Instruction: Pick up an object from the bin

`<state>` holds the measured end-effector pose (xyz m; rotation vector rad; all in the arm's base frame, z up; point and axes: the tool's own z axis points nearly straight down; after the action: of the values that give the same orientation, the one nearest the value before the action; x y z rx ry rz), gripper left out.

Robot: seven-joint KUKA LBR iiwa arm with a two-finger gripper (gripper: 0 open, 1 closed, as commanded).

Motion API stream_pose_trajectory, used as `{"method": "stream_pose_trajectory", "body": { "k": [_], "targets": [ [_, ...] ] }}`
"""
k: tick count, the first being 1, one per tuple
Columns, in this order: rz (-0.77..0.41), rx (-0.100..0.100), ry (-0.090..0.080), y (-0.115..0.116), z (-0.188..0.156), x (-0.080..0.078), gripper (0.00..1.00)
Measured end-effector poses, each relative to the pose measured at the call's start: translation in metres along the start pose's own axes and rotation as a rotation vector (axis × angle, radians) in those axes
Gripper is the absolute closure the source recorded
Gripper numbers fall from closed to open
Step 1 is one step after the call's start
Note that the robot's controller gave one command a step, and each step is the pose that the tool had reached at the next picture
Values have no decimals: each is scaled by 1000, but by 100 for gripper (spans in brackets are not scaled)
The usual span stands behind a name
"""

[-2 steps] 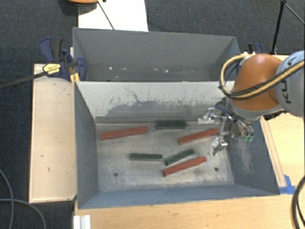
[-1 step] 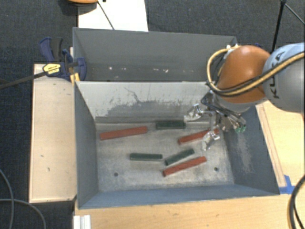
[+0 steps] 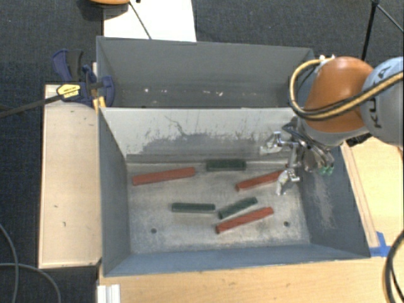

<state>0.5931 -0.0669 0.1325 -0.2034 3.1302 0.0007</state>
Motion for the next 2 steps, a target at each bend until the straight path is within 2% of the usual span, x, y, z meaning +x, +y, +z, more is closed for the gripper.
{"method": "stream_pose_trajectory", "body": {
  "k": [1, 2],
  "targets": [
    [-196, 0, 0, 3, 63, 8, 0],
    [40, -1, -6, -9, 58, 3, 100]
  ]
}}
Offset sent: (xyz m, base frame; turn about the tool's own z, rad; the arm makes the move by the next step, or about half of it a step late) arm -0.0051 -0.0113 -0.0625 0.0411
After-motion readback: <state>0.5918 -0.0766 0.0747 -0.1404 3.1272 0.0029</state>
